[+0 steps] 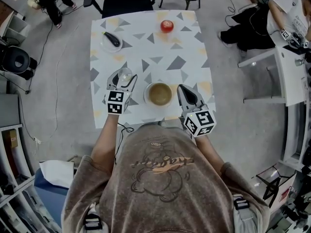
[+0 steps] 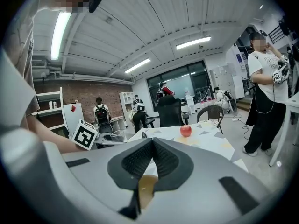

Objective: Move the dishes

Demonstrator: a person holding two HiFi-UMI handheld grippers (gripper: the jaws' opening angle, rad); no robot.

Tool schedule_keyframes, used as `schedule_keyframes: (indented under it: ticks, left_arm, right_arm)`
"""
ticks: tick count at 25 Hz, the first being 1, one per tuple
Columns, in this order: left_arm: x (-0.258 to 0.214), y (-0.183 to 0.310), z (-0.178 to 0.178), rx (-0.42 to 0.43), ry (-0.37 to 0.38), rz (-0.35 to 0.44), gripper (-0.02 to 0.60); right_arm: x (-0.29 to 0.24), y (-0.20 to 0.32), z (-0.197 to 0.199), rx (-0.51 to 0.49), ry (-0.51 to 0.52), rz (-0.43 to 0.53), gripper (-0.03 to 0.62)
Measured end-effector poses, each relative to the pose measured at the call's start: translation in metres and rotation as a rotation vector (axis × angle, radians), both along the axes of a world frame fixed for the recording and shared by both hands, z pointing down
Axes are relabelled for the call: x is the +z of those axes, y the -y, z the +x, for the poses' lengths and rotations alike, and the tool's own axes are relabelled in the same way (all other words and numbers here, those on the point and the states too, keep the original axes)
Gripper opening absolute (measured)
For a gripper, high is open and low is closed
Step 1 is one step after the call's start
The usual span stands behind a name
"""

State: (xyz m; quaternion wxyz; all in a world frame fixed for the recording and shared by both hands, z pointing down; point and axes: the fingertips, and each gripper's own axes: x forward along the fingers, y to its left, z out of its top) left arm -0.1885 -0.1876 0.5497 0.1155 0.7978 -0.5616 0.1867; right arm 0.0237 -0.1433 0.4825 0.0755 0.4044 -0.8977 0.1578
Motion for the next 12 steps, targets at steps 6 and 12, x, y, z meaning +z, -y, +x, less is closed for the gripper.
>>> schedule_keyframes:
  ticks: [6, 12]
  left_arm:
    - [0.031, 0.008, -0.003, -0.016, -0.005, -0.039, 0.287]
    - [0.056, 0.014, 0.000, -0.015, 0.000, -0.078, 0.287]
  right_arm:
    - [0.004, 0.005, 0.004, 0.017, -0.020, -0.019, -0.003]
    - [0.007, 0.012, 0.008, 0.032, -0.039, -0.034, -0.003]
